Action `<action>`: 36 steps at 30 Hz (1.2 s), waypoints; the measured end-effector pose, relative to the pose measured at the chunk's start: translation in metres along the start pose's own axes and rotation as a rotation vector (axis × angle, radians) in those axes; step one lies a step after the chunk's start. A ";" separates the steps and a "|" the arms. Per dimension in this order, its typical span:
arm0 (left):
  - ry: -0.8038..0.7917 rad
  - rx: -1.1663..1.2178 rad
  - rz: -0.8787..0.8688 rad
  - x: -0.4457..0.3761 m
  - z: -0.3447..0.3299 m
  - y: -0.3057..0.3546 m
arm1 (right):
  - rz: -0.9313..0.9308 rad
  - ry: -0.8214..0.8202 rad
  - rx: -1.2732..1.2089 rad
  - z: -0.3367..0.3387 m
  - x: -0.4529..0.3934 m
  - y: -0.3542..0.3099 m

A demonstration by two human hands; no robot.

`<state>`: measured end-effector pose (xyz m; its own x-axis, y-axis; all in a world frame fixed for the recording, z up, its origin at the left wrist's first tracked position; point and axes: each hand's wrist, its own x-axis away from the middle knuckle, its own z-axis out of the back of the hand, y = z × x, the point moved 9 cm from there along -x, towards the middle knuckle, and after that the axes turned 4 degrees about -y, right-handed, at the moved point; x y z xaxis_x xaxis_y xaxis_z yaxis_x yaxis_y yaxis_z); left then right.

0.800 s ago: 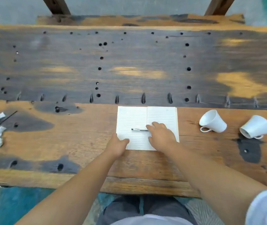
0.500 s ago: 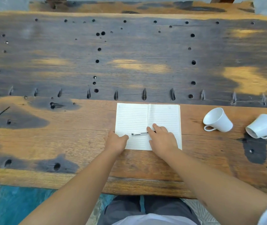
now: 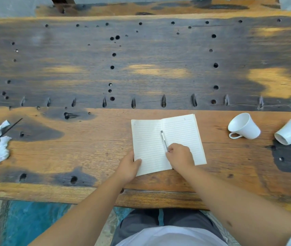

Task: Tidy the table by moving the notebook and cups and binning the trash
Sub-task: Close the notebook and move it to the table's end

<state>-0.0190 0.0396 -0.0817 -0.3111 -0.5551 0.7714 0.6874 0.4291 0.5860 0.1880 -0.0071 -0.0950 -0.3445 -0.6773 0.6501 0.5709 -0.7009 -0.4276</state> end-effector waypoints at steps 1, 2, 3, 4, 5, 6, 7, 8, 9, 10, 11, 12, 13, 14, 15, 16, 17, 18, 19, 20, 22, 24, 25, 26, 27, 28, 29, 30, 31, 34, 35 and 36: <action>-0.007 -0.011 -0.021 0.004 0.001 -0.001 | -0.051 0.012 -0.092 -0.003 0.002 0.001; -0.009 -0.020 -0.042 0.008 0.002 -0.001 | -0.082 0.014 -0.151 -0.008 0.003 0.001; -0.006 -0.018 -0.057 0.012 0.003 -0.002 | -0.096 0.007 -0.188 -0.013 0.005 -0.001; 0.000 -0.009 -0.068 0.015 0.006 -0.003 | -0.097 -0.003 -0.206 -0.018 0.006 -0.004; 0.005 -0.002 -0.077 0.019 0.008 -0.003 | -0.092 -0.014 -0.209 -0.023 0.006 -0.006; 0.006 0.001 -0.087 0.022 0.011 -0.003 | -0.084 -0.023 -0.206 -0.029 0.006 -0.008; 0.003 -0.002 -0.098 0.026 0.013 -0.002 | -0.076 -0.031 -0.199 -0.034 0.006 -0.010; -0.002 -0.001 -0.111 0.029 0.016 -0.001 | -0.070 -0.038 -0.191 -0.039 0.006 -0.012; -0.006 0.004 -0.124 0.032 0.018 0.001 | -0.069 -0.042 -0.190 -0.042 0.007 -0.013; -0.008 0.014 -0.134 0.036 0.019 0.004 | -0.073 -0.041 -0.196 -0.045 0.008 -0.013; -0.008 0.024 -0.145 0.039 0.021 0.008 | -0.080 -0.036 -0.207 -0.047 0.009 -0.012; -0.007 0.035 -0.154 0.042 0.021 0.011 | -0.086 -0.027 -0.221 -0.047 0.011 -0.009; -0.011 0.050 -0.166 0.044 0.021 0.014 | -0.092 -0.009 -0.236 -0.046 0.014 -0.005; -0.023 0.080 -0.182 0.045 0.019 0.018 | -0.096 0.024 -0.250 -0.041 0.018 0.001; -0.046 0.107 -0.202 0.046 0.014 0.021 | -0.095 0.081 -0.260 -0.033 0.022 0.009; -0.079 0.118 -0.221 0.047 0.008 0.025 | -0.092 0.157 -0.264 -0.024 0.028 0.018; -0.118 0.108 -0.239 0.048 0.001 0.029 | -0.095 0.239 -0.270 -0.013 0.034 0.028; -0.162 0.102 -0.247 0.048 -0.008 0.033 | -0.116 0.308 -0.287 -0.003 0.040 0.040; -0.204 0.097 -0.242 0.047 -0.018 0.034 | -0.153 0.345 -0.314 0.003 0.045 0.053; -0.236 0.096 -0.228 0.043 -0.027 0.035 | -0.195 0.345 -0.355 0.006 0.047 0.064; -0.246 0.101 -0.208 0.033 -0.040 0.035 | -0.246 0.292 -0.465 0.005 0.049 0.079; -0.206 0.086 -0.174 0.021 -0.046 0.032 | -0.252 0.241 -0.555 0.003 0.048 0.083; -0.177 0.089 -0.142 0.015 -0.047 0.029 | -0.248 0.219 -0.587 0.002 0.046 0.082; -0.148 0.110 -0.099 0.010 -0.049 0.027 | -0.250 0.201 -0.610 0.000 0.045 0.084; -0.115 0.136 -0.057 0.005 -0.049 0.025 | -0.259 0.186 -0.635 -0.001 0.044 0.084; -0.078 0.150 -0.015 0.001 -0.049 0.023 | -0.276 0.175 -0.646 -0.002 0.044 0.085; -0.041 0.152 0.022 -0.001 -0.049 0.021 | -0.292 0.170 -0.623 -0.002 0.043 0.087; -0.013 0.154 0.055 -0.004 -0.049 0.019 | -0.297 0.164 -0.562 -0.001 0.041 0.086; -0.001 0.159 0.086 -0.007 -0.051 0.016 | -0.295 0.150 -0.502 0.000 0.040 0.084; -0.042 0.183 0.119 -0.010 -0.057 0.009 | -0.268 0.093 -0.445 -0.005 0.036 0.079; -0.048 0.199 0.124 -0.009 -0.058 0.006 | -0.252 0.079 -0.429 -0.006 0.036 0.077; -0.046 0.214 0.131 -0.008 -0.058 0.003 | -0.235 0.063 -0.407 -0.007 0.037 0.076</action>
<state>0.0233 0.0043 -0.1007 -0.2609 -0.4540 0.8520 0.5710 0.6391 0.5154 0.2138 -0.0868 -0.1081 -0.4810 -0.4935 0.7247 0.1381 -0.8589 -0.4932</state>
